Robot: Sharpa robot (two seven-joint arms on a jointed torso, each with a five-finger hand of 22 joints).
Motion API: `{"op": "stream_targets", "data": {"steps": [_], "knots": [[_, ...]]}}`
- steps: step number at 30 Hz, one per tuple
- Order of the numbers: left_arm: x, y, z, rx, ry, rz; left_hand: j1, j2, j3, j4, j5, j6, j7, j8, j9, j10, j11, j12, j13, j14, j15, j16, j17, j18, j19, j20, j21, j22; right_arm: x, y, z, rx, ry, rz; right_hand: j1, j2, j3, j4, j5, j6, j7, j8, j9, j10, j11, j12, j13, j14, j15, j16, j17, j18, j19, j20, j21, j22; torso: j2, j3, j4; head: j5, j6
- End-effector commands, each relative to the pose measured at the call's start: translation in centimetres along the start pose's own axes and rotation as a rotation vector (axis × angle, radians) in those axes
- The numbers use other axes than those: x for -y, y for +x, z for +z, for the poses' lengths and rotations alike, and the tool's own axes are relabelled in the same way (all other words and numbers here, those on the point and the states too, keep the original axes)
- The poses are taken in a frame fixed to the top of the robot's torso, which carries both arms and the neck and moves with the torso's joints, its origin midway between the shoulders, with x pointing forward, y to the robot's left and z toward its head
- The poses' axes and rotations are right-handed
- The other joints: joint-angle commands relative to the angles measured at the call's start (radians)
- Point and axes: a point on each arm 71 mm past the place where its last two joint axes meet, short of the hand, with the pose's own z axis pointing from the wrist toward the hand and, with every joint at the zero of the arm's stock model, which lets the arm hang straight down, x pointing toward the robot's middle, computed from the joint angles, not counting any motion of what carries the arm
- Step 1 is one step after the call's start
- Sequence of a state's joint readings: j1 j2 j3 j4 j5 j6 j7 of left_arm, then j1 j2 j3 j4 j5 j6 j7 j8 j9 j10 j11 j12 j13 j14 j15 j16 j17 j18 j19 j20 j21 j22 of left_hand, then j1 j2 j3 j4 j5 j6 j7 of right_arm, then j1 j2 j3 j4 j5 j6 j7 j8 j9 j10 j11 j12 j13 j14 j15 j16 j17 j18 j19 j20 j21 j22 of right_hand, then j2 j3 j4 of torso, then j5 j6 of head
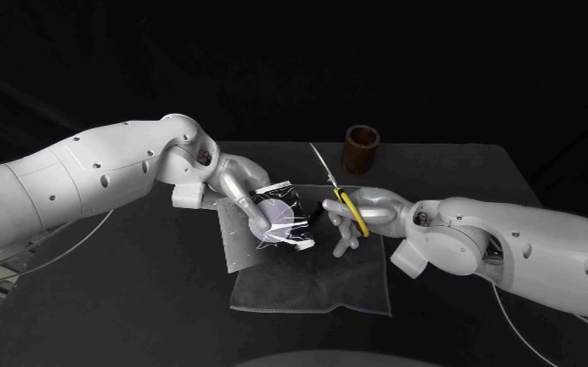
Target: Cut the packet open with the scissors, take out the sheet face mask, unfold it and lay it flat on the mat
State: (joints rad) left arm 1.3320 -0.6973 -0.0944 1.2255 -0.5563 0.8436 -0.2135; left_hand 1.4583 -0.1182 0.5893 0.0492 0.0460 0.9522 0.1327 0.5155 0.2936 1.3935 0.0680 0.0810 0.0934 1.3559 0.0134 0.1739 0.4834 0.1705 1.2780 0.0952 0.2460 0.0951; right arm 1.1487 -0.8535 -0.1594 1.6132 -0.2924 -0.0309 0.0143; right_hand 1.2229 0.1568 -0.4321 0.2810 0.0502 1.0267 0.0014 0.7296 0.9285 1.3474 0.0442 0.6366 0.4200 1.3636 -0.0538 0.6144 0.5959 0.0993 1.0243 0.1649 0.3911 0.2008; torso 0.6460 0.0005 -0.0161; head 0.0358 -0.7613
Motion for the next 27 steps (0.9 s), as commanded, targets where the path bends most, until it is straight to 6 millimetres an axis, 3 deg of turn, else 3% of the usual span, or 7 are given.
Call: {"op": "stream_targets", "data": {"steps": [1, 5, 11, 21, 24, 27], "knots": [[0.1, -0.1, -0.1, 0.009, 0.013, -0.003, -0.001, 0.013, 0.001, -0.005, 0.003, 0.008, 0.003, 0.007, 0.034, 0.013, -0.008, 0.005, 0.001, -0.002, -0.007, 0.005, 0.001, 0.011, 0.005, 0.0, 0.003, 0.001, -0.3, -0.7, -0.4, 0.067, -0.055, 0.019, 0.125, 0.128, -0.026, -0.006, -0.001, -0.034, 0.02, -0.039, -0.006, 0.066, -0.081, -0.036, -0.009, -0.009, -0.008, -0.026, 0.0, 0.082, -0.014, -0.018, -0.015, -0.005, 0.001, 0.0003, 0.0001, -0.002, 0.003], [-0.1, -0.3, -0.4, 0.038, 0.028, -0.012, -0.003, 0.013, 0.002, -0.005, 0.004, 0.007, 0.003, 0.007, 0.035, 0.012, -0.008, 0.005, 0.001, -0.003, -0.007, 0.005, 0.002, 0.01, 0.004, 0.0, 0.003, 0.001, -0.1, -1.5, -1.2, 0.102, -0.066, 0.025, 0.149, 0.129, -0.027, -0.024, 0.002, -0.064, 0.049, -0.108, -0.019, 0.024, -0.052, -0.086, -0.019, -0.049, 0.023, -0.07, -0.002, 0.083, -0.051, -0.016, -0.035, -0.013, 0.0, 0.0004, -0.001, -0.004, 0.007], [-0.4, -0.5, -1.0, 0.079, 0.059, -0.029, -0.005, 0.014, 0.003, -0.005, 0.004, 0.006, 0.003, 0.006, 0.037, 0.009, -0.007, 0.003, 0.002, -0.007, -0.006, 0.003, 0.003, 0.01, 0.0, 0.001, 0.001, 0.0, 0.1, -2.3, -2.1, 0.136, -0.071, 0.005, 0.169, 0.121, -0.03, -0.047, 0.001, -0.079, 0.069, -0.164, -0.026, -0.004, -0.033, -0.127, -0.027, -0.076, 0.044, -0.105, -0.001, 0.085, -0.077, -0.013, -0.053, -0.02, 0.0, 0.0011, -0.0013, -0.007, 0.012], [-0.5, -0.6, -1.4, 0.102, 0.082, -0.038, -0.005, 0.014, 0.003, -0.005, 0.004, 0.005, 0.003, 0.005, 0.038, 0.009, -0.007, 0.002, 0.002, -0.008, -0.005, 0.003, 0.003, 0.009, -0.001, 0.001, 0.001, 0.0, 0.4, -3.1, -3.3, 0.169, -0.075, -0.024, 0.217, 0.119, -0.03, -0.095, 0.001, -0.07, 0.068, -0.207, -0.027, 0.0, -0.034, -0.153, -0.031, -0.073, 0.045, -0.121, 0.007, 0.086, -0.078, -0.012, -0.057, -0.022, 0.0, -0.0003, 0.0, -0.016, 0.021], [-0.5, -0.5, -1.4, 0.102, 0.084, -0.038, -0.006, 0.014, 0.004, -0.005, 0.003, 0.005, 0.004, 0.005, 0.039, 0.008, -0.006, 0.002, 0.002, -0.009, -0.005, 0.003, 0.004, 0.009, -0.002, 0.002, 0.001, 0.0, 0.4, -3.3, -3.6, 0.178, -0.078, -0.039, 0.258, 0.127, -0.026, -0.133, 0.002, -0.065, 0.065, -0.23, -0.029, 0.001, -0.037, -0.169, -0.034, -0.07, 0.043, -0.128, 0.011, 0.086, -0.076, -0.013, -0.058, -0.023, -0.001, 0.0001, -0.0002, -0.018, 0.023], [-0.6, -0.5, -1.5, 0.102, 0.087, -0.039, -0.006, 0.014, 0.004, -0.005, 0.003, 0.005, 0.004, 0.005, 0.039, 0.008, -0.006, 0.002, 0.002, -0.009, -0.005, 0.003, 0.004, 0.009, -0.002, 0.002, 0.001, 0.0, 0.2, -3.5, -3.9, 0.187, -0.083, -0.067, 0.269, 0.129, -0.03, -0.147, 0.002, -0.065, 0.068, -0.25, -0.033, -0.004, -0.034, -0.187, -0.04, -0.072, 0.045, -0.136, 0.014, 0.085, -0.078, -0.012, -0.061, -0.023, -0.001, -0.0009, -0.0004, -0.021, 0.025]]}}
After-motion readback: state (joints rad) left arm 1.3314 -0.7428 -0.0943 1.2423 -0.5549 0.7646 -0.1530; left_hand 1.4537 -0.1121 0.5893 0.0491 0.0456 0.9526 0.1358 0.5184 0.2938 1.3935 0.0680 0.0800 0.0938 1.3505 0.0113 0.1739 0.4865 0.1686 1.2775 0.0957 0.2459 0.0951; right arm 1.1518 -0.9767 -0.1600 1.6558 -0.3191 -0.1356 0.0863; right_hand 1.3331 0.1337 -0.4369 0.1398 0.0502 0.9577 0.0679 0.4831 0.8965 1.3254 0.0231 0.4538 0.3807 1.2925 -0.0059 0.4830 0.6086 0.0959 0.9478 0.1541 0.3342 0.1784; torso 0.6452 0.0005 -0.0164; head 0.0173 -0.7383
